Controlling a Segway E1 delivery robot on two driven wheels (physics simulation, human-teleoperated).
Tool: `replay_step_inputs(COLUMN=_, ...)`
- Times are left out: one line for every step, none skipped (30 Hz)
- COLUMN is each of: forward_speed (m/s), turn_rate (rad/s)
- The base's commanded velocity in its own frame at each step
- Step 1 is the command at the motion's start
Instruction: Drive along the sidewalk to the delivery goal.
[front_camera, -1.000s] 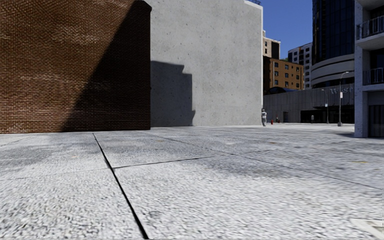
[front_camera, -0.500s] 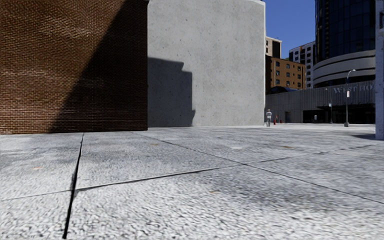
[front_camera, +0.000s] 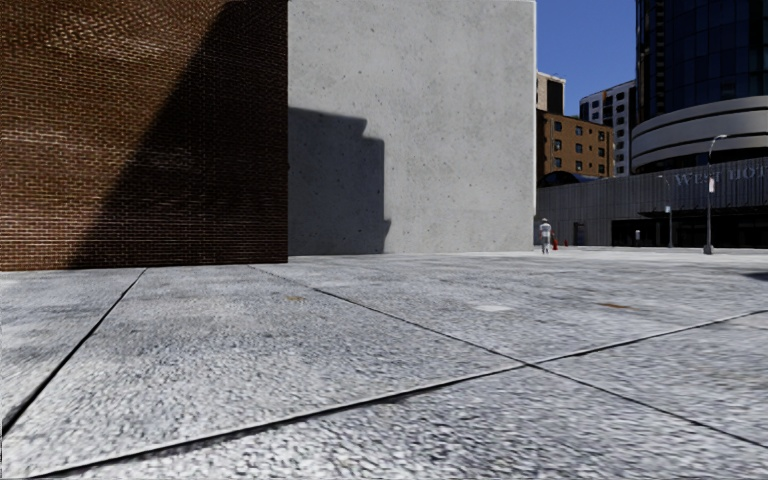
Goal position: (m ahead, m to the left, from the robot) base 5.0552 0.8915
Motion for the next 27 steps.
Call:
replay_step_inputs(forward_speed=2.0, turn_rate=0.0)
replay_step_inputs(forward_speed=2.0, turn_rate=0.0)
replay_step_inputs(forward_speed=2.0, turn_rate=0.0)
replay_step_inputs(forward_speed=2.0, turn_rate=0.0)
replay_step_inputs(forward_speed=2.0, turn_rate=0.0)
replay_step_inputs(forward_speed=2.0, turn_rate=0.0)
replay_step_inputs(forward_speed=2.0, turn_rate=0.0)
replay_step_inputs(forward_speed=2.0, turn_rate=0.0)
replay_step_inputs(forward_speed=2.0, turn_rate=0.0)
replay_step_inputs(forward_speed=2.0, turn_rate=0.0)
replay_step_inputs(forward_speed=2.0, turn_rate=0.0)
replay_step_inputs(forward_speed=2.0, turn_rate=0.0)
replay_step_inputs(forward_speed=2.0, turn_rate=0.0)
replay_step_inputs(forward_speed=2.0, turn_rate=0.0)
replay_step_inputs(forward_speed=2.0, turn_rate=0.0)
replay_step_inputs(forward_speed=2.0, turn_rate=0.0)
replay_step_inputs(forward_speed=2.0, turn_rate=0.0)
replay_step_inputs(forward_speed=2.0, turn_rate=0.0)
replay_step_inputs(forward_speed=2.0, turn_rate=0.0)
replay_step_inputs(forward_speed=2.0, turn_rate=0.0)
replay_step_inputs(forward_speed=2.0, turn_rate=0.0)
replay_step_inputs(forward_speed=2.0, turn_rate=0.0)
replay_step_inputs(forward_speed=2.0, turn_rate=0.0)
replay_step_inputs(forward_speed=2.0, turn_rate=0.0)
replay_step_inputs(forward_speed=2.0, turn_rate=0.0)
replay_step_inputs(forward_speed=2.0, turn_rate=0.0)
replay_step_inputs(forward_speed=2.0, turn_rate=0.0)
